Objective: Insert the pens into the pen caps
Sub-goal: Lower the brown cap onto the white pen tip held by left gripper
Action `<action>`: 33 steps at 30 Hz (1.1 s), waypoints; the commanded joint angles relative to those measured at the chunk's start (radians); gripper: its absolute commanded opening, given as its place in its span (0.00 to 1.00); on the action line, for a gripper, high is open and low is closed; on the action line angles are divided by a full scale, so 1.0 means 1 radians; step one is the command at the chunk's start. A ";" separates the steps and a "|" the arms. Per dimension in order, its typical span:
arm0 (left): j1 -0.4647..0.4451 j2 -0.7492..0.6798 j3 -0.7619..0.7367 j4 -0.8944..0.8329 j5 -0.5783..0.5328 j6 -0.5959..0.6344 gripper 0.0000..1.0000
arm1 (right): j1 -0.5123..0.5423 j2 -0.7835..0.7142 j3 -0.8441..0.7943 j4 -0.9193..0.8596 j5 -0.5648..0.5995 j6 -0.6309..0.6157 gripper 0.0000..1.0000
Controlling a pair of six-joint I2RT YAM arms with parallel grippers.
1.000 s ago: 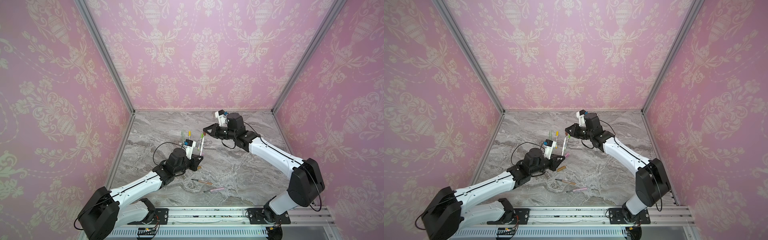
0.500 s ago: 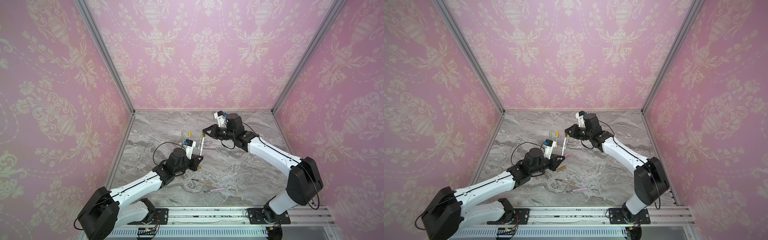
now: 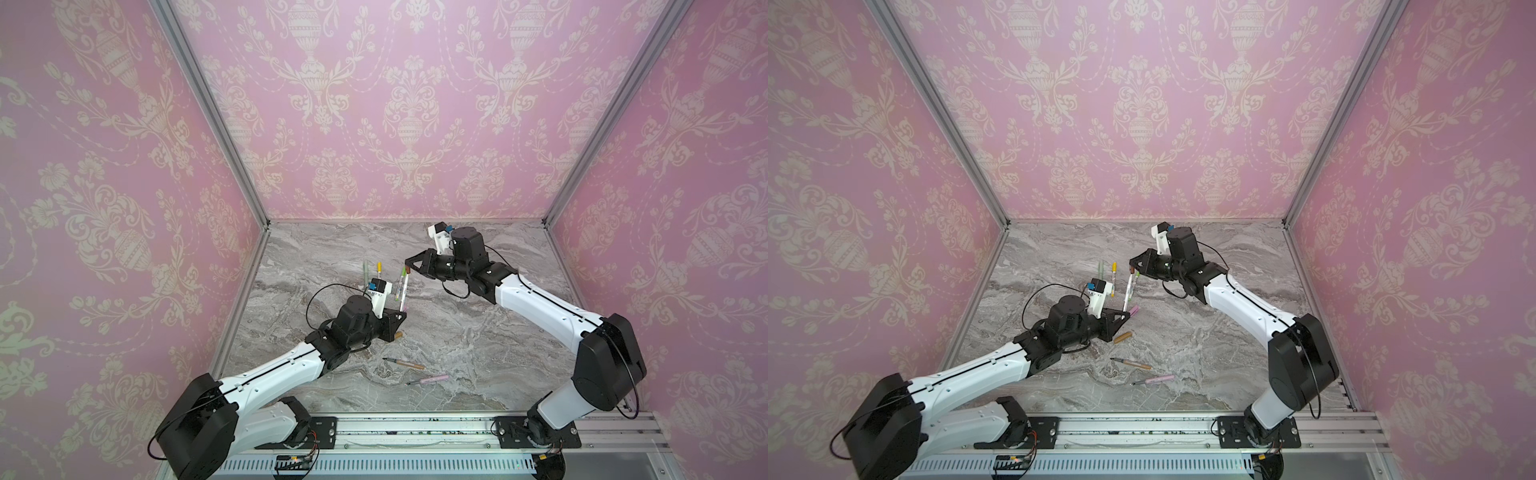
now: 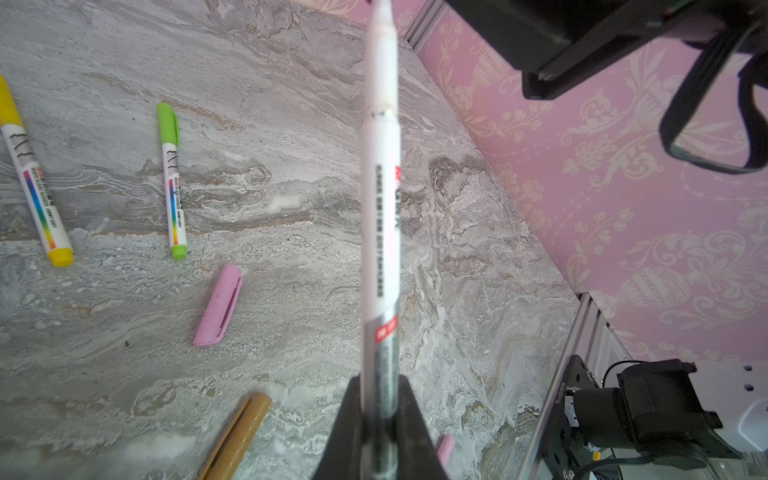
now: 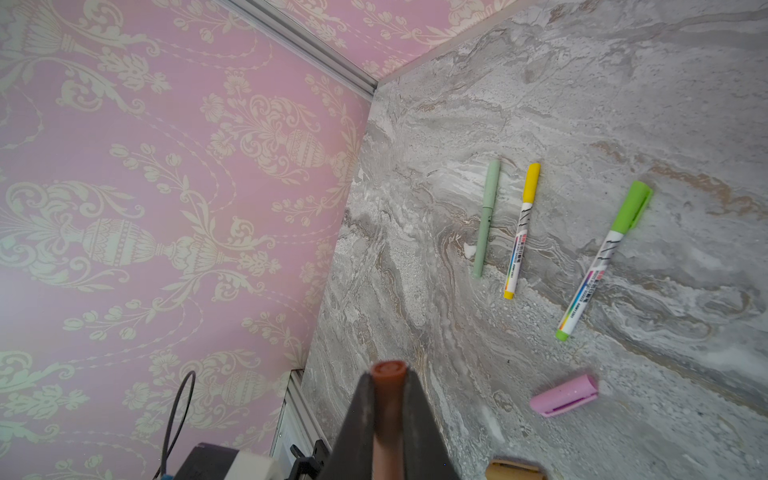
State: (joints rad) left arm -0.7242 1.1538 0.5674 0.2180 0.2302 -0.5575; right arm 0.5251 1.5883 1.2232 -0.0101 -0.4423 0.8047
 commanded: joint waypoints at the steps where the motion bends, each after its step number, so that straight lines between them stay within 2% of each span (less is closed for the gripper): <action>1: -0.008 0.001 0.032 -0.009 -0.015 0.031 0.00 | 0.005 -0.010 -0.030 0.012 -0.017 -0.010 0.00; 26: -0.008 -0.004 0.021 -0.011 -0.020 0.027 0.00 | 0.017 -0.074 -0.004 -0.019 0.001 -0.023 0.00; 33: -0.008 -0.014 0.019 0.000 -0.034 0.022 0.00 | 0.041 -0.091 -0.092 0.021 0.006 0.006 0.00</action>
State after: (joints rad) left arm -0.7307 1.1534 0.5682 0.2211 0.2302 -0.5461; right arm 0.5461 1.5352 1.1751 -0.0006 -0.4297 0.8051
